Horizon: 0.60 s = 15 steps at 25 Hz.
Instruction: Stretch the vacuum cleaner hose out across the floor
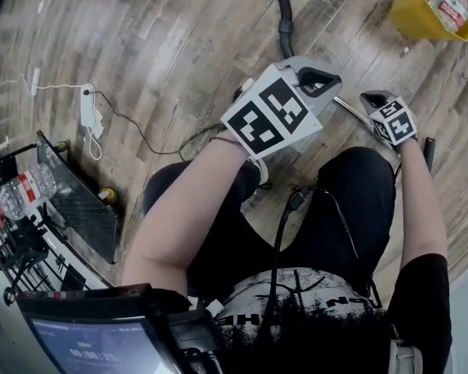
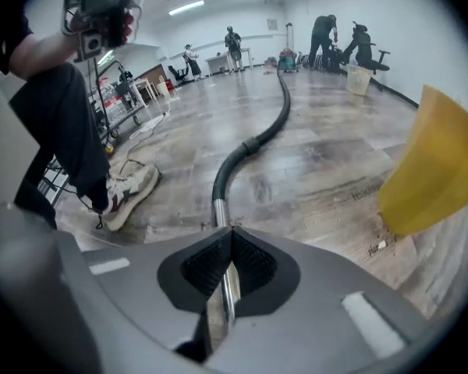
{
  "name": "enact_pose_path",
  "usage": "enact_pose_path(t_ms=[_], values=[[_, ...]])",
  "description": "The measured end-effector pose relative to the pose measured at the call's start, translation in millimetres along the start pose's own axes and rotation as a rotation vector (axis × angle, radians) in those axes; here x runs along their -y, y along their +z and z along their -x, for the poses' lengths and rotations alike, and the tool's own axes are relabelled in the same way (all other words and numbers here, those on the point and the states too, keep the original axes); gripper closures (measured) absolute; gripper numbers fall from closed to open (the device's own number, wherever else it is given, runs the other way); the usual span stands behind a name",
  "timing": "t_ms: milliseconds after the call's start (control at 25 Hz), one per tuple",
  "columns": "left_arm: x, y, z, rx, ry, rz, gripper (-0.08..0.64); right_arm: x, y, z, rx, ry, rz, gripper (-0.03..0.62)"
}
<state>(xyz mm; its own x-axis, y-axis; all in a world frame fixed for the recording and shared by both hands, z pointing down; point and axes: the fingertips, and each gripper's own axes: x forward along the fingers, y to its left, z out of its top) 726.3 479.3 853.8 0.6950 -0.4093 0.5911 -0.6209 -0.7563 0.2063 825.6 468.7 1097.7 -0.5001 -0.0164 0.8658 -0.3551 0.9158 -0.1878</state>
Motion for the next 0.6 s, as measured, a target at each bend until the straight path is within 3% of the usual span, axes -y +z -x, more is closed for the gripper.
enact_pose_path(t_ms=[160,360,600], values=[[-35,21,31,0.099,0.043,0.016,0.560,-18,77,55,0.142,-0.024,-0.022,0.586],[-56,75,117,0.294,0.100,0.144,0.560,-44,163,165,0.215,-0.005,-0.027,0.586],[-73,105,243,0.333,0.239,0.300,0.560,-85,263,281,0.273,0.068,-0.024,0.586]])
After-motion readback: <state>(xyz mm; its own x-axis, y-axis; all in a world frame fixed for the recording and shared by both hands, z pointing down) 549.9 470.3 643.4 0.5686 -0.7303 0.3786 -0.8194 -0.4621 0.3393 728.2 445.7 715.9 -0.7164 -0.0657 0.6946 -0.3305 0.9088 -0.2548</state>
